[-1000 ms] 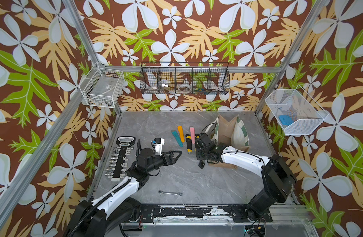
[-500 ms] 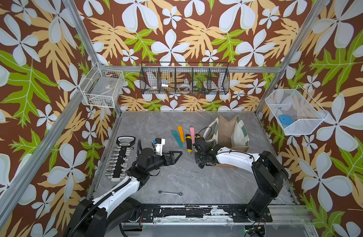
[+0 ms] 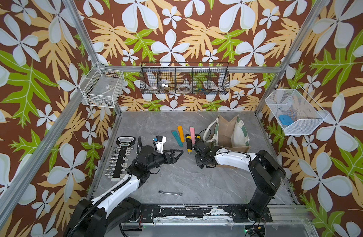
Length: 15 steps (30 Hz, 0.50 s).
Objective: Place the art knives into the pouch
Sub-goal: Pick up the utility knife at the center of the board.
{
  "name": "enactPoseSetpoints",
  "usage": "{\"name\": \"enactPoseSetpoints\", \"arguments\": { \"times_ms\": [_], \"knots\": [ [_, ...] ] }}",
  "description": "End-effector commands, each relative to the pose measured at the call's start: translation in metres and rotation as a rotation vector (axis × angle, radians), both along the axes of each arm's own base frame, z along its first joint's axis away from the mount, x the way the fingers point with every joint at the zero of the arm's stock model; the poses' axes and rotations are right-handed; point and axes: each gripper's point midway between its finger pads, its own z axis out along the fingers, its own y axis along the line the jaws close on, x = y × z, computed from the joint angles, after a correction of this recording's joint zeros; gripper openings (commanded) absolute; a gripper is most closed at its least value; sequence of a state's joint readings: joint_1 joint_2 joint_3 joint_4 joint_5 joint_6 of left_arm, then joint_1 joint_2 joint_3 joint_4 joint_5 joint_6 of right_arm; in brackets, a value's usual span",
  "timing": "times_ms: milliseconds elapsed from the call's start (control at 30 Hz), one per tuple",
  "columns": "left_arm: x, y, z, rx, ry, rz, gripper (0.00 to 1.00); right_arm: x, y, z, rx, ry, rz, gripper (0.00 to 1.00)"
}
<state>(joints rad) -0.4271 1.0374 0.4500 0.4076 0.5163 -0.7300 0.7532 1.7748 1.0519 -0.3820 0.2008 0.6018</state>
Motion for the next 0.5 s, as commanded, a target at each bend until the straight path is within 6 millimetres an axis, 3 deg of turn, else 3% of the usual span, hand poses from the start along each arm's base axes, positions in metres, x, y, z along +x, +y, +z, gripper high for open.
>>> {"name": "enactPoseSetpoints", "arguments": {
  "times_ms": [0,233,467],
  "knots": [
    [0.001,0.0,0.005,0.011,-0.03,-0.007,1.0,0.002,0.003,0.001,0.019,-0.015,-0.009,0.5],
    [0.005,-0.001,0.01,0.015,-0.027,-0.003,1.0,-0.006,0.011,-0.01,0.023,-0.003,0.018,0.49],
    [0.011,-0.003,0.017,0.022,-0.021,0.003,1.0,-0.017,0.019,-0.022,0.016,0.008,0.047,0.4]
  ]
}}
